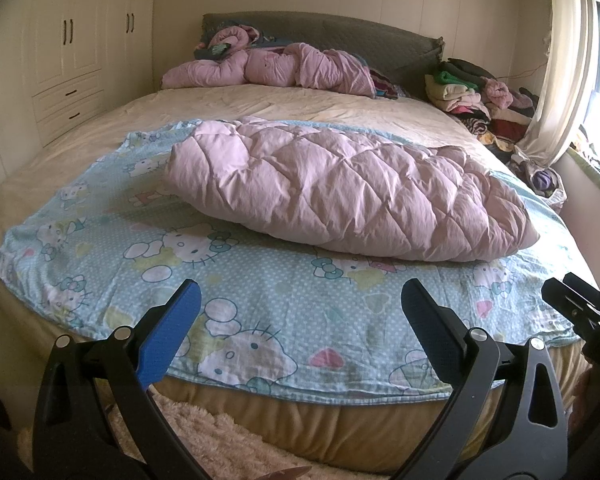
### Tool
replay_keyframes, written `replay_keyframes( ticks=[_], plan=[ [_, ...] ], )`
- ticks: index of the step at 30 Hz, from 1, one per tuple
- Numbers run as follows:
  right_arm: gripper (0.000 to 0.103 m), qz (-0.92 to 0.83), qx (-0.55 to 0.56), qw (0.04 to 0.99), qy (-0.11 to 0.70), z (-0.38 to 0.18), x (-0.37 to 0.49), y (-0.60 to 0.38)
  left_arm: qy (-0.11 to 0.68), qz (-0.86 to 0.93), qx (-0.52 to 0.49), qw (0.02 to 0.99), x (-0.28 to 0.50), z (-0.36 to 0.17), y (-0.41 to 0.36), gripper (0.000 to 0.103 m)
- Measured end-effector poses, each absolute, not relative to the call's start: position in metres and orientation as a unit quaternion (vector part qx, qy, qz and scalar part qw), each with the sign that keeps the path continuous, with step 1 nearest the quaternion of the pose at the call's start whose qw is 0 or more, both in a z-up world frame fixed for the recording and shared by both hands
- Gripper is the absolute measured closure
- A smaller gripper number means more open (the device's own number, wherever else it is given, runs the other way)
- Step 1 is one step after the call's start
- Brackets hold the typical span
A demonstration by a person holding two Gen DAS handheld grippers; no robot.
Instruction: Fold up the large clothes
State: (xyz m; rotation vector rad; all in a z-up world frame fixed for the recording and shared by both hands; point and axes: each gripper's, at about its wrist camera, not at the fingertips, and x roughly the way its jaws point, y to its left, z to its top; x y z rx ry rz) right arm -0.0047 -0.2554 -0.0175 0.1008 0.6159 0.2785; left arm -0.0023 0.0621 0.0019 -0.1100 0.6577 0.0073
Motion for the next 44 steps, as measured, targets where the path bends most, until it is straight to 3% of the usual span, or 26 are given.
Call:
replay_keyframes(
  ticks=[34,40,44],
  plan=[
    [0.004,0.077,0.073,0.94,0.323,-0.03,-0.02,-0.27,0.347,0.014,-0.05,0.936,-0.003,-0.008,0.083,0.009],
    [0.004,-0.012,0.099,0.932,0.348,-0.045,-0.029,-0.319,0.367,0.056,-0.087,0.924,0.018,-0.021,0.145,0.009],
    [0.004,-0.172,0.165,0.894,0.378,-0.079,-0.055,-0.418,0.368,0.128,-0.102,0.915,0.045,-0.031,0.228,0.009]
  ],
)
